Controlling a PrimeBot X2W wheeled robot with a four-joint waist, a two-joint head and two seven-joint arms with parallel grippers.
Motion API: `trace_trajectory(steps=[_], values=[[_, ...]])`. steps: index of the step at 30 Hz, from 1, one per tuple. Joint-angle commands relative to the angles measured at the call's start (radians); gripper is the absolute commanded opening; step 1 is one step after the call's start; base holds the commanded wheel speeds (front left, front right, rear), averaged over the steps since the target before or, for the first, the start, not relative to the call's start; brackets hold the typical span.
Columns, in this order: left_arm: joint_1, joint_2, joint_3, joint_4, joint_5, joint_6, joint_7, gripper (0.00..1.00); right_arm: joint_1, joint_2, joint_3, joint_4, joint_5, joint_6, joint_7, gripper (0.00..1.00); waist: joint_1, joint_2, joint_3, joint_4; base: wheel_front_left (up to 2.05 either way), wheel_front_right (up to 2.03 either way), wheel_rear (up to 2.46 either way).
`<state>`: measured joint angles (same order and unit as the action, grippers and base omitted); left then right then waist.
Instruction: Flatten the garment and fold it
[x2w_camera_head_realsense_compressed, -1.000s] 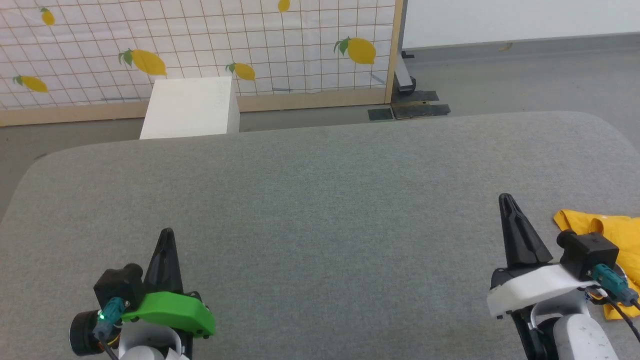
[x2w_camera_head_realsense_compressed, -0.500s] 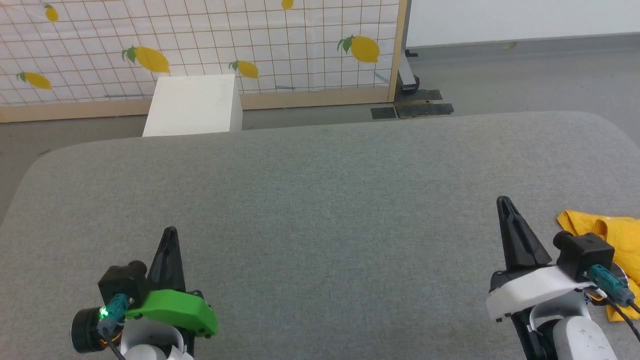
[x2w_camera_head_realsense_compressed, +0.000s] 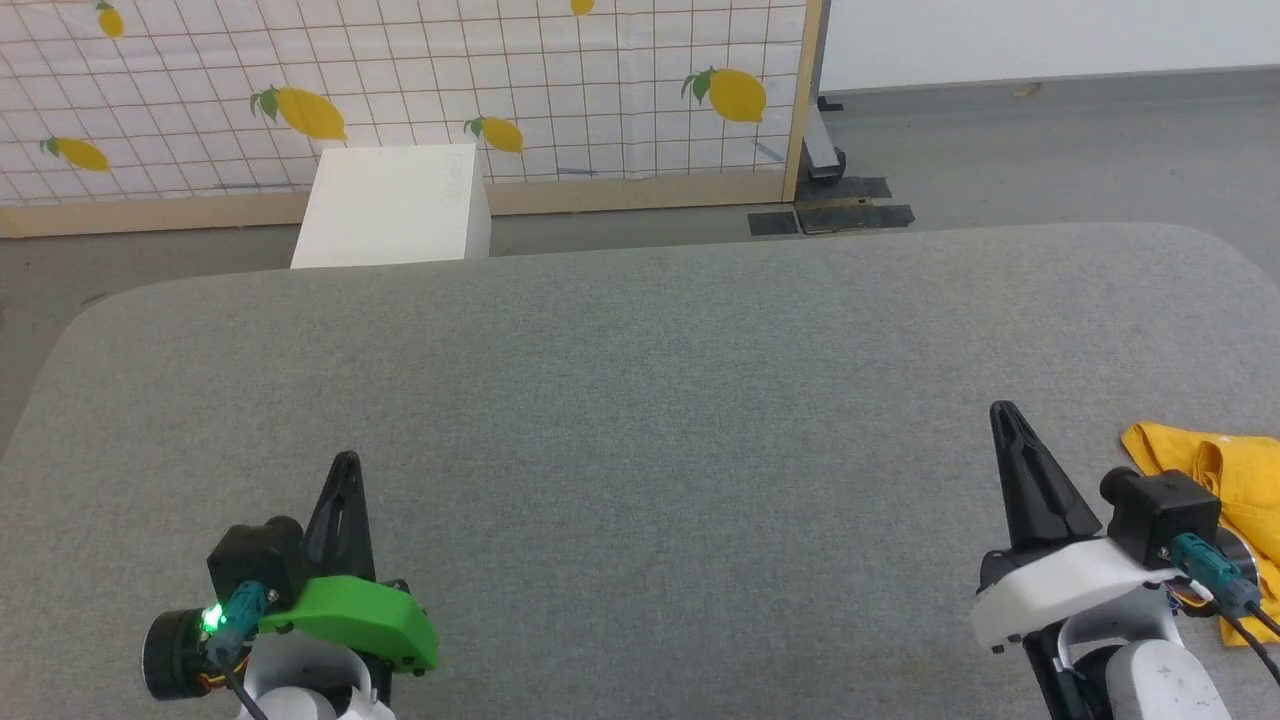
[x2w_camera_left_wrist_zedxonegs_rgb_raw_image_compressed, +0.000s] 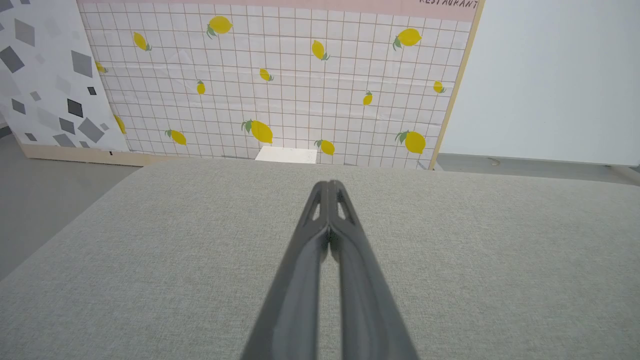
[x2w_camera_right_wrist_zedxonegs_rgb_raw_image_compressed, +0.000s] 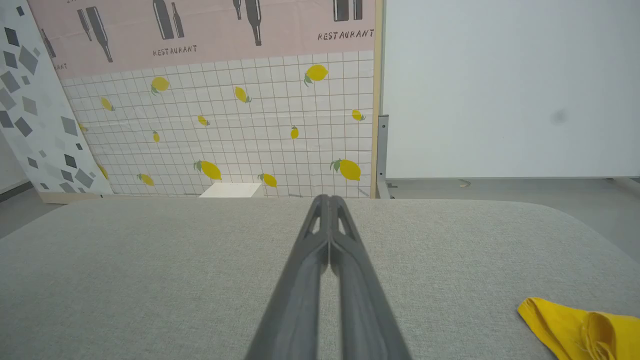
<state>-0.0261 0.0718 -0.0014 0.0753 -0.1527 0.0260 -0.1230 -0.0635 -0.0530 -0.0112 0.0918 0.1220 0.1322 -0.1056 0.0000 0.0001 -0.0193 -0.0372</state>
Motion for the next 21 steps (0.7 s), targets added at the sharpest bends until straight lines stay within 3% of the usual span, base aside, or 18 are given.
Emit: trace_trajectory(steps=[1,21], values=[[0.013,-0.004,0.001,-0.007,0.012,-0.005,0.008,0.0,0.014,0.001,0.001,-0.01,-0.011,-0.001,0.005,0.0,0.0,-0.0001,0.0,0.001,0.0,0.0,0.0],[0.017,-0.009,0.001,-0.029,0.057,-0.012,0.044,0.0,0.029,0.002,0.004,-0.036,-0.046,-0.001,0.036,0.0,0.0,-0.0001,0.006,0.012,0.0,0.0,0.0]])
